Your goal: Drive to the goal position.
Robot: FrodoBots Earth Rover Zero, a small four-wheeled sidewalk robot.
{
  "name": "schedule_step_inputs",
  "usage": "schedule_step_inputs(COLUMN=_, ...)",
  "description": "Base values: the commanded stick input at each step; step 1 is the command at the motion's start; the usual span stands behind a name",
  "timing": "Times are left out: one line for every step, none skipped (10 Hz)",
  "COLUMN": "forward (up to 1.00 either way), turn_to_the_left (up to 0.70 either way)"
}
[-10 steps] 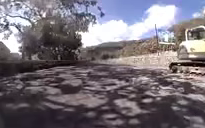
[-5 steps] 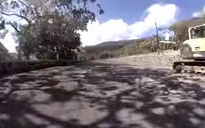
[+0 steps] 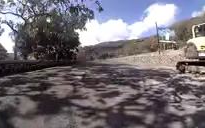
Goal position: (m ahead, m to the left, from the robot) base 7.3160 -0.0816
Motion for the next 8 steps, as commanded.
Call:
schedule_step_inputs(forward=0.7, turn_to_the_left=0.0)
schedule_step_inputs(forward=0.7, turn_to_the_left=0.0)
schedule_step_inputs(forward=0.7, turn_to_the_left=0.0)
schedule_step_inputs(forward=0.7, turn_to_the_left=0.0)
schedule_step_inputs(forward=0.7, turn_to_the_left=0.0)
schedule_step_inputs(forward=0.7, turn_to_the_left=0.0)
schedule_step_inputs(forward=0.7, turn_to_the_left=0.0)
schedule_step_inputs(forward=0.7, turn_to_the_left=0.0)
